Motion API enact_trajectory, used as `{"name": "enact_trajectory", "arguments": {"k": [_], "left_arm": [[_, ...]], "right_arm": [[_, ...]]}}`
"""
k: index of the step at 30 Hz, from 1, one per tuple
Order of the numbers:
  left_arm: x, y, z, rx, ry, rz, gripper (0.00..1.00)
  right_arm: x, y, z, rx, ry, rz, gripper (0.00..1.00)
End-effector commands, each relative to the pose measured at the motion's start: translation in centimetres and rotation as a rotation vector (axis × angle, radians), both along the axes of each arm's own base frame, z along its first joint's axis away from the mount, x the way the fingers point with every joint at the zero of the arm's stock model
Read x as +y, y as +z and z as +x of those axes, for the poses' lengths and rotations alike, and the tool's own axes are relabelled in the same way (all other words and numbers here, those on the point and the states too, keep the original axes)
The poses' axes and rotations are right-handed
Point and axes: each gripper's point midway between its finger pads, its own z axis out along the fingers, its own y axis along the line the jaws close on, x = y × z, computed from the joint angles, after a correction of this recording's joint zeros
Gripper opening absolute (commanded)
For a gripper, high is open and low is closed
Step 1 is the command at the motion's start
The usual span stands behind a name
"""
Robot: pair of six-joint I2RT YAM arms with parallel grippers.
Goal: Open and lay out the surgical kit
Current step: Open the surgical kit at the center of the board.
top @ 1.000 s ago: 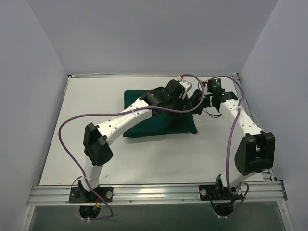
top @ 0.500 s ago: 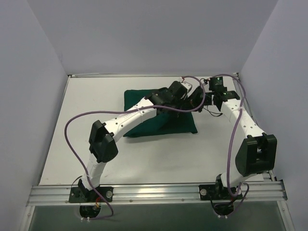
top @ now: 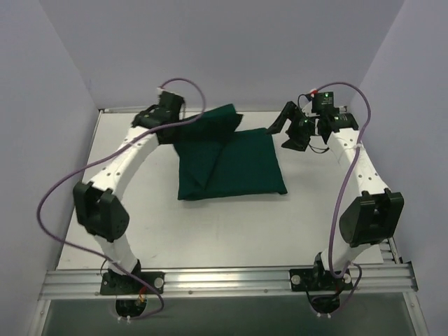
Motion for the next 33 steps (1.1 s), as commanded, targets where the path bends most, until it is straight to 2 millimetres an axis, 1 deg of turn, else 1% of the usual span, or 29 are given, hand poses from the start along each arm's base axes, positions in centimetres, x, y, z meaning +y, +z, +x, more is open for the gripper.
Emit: {"name": "enact_trajectory", "arguments": {"k": [1,3,4,6,7,8,9,10,11,12,13,14,15,16,17,18,19,20,21,24,25,27,28,30,31,33], "left_arm": [[10.4,7.0,-1.4,-0.130,0.255,0.001,0.02],[14.9,6.7,-2.9,-0.088,0.361,0.053,0.02],[19.3,6.7,-3.9,-0.075,0.478,0.095,0.02],[23.3,5.9,-6.0,-0.017,0.585,0.131,0.02],[27.1,5.4,-7.8,0.011,0.693,0.154,0.02],[28.9,5.1,-9.4,0.051,0.752,0.181,0.03],[30.2,4.9,-10.6,0.066,0.817,0.195,0.13],[31.2,5.3,-11.8,0.067,0.859,0.207,0.31],[32.4,4.7,-12.7,0.081,0.899,0.211,0.46],[32.5,4.7,-13.0,0.073,0.910,0.214,0.66],[32.5,5.2,-13.4,0.049,0.915,0.207,0.95],[32.2,5.0,-13.3,0.041,0.908,0.188,0.94],[31.8,5.1,-13.1,0.030,0.908,0.159,0.94],[31.3,5.0,-12.7,0.026,0.891,0.131,0.94],[30.7,4.9,-12.3,0.024,0.873,0.112,0.94],[29.7,4.9,-11.9,0.018,0.845,0.097,0.94],[29.0,4.8,-11.6,0.018,0.820,0.079,0.94],[28.3,4.6,-11.2,0.015,0.794,0.061,0.94],[27.0,4.4,-11.0,0.020,0.754,0.038,0.94],[24.8,3.9,-10.3,0.023,0.700,-0.013,0.94],[23.9,3.7,-10.1,0.027,0.673,-0.017,0.94],[22.4,3.7,-9.8,0.024,0.643,-0.026,0.94],[21.7,3.6,-9.6,0.028,0.627,-0.034,0.94],[21.1,3.5,-9.3,0.026,0.612,-0.052,0.95],[20.6,3.5,-9.2,0.028,0.597,-0.058,0.95],[20.4,3.5,-9.0,0.028,0.590,-0.060,0.96]], "right_arm": [[-0.9,0.9,0.9,-0.050,0.007,-0.094,0.80],[1.0,1.4,1.2,-0.077,0.070,-0.060,0.80],[3.2,0.6,1.0,-0.065,0.136,-0.048,0.79],[6.0,0.7,0.8,-0.091,0.216,-0.039,0.77],[8.8,-0.2,0.0,-0.087,0.290,-0.058,0.76],[10.0,-0.7,-0.3,-0.100,0.338,-0.084,0.76],[11.3,-1.1,-0.6,-0.110,0.369,-0.106,0.75],[12.7,-2.0,-0.6,-0.103,0.405,-0.119,0.72],[15.0,-2.3,-1.8,-0.120,0.471,-0.127,0.71],[16.0,-2.8,-2.0,-0.132,0.497,-0.149,0.70],[17.1,-3.7,-2.1,-0.138,0.524,-0.178,0.67],[19.1,-3.7,-3.1,-0.178,0.583,-0.202,0.67],[19.9,-4.3,-3.4,-0.177,0.599,-0.215,0.67],[20.9,-5.5,-3.7,-0.158,0.623,-0.219,0.68],[21.7,-5.2,-3.7,-0.170,0.638,-0.211,0.70],[22.4,-5.6,-4.1,-0.168,0.645,-0.214,0.71],[22.8,-6.0,-3.9,-0.174,0.641,-0.221,0.75],[23.2,-6.2,-4.2,-0.172,0.653,-0.215,0.76],[23.7,-6.4,-4.6,-0.174,0.667,-0.215,0.77],[24.5,-7.6,-5.2,-0.151,0.685,-0.226,0.79],[24.9,-8.3,-5.5,-0.137,0.688,-0.237,0.79],[25.4,-8.7,-5.7,-0.136,0.696,-0.244,0.79],[25.9,-9.1,-6.0,-0.133,0.710,-0.253,0.79],[26.4,-9.7,-6.1,-0.132,0.727,-0.259,0.78],[26.8,-10.5,-6.1,-0.115,0.736,-0.267,0.78],[27.2,-11.1,-6.3,-0.096,0.746,-0.273,0.77]]}}
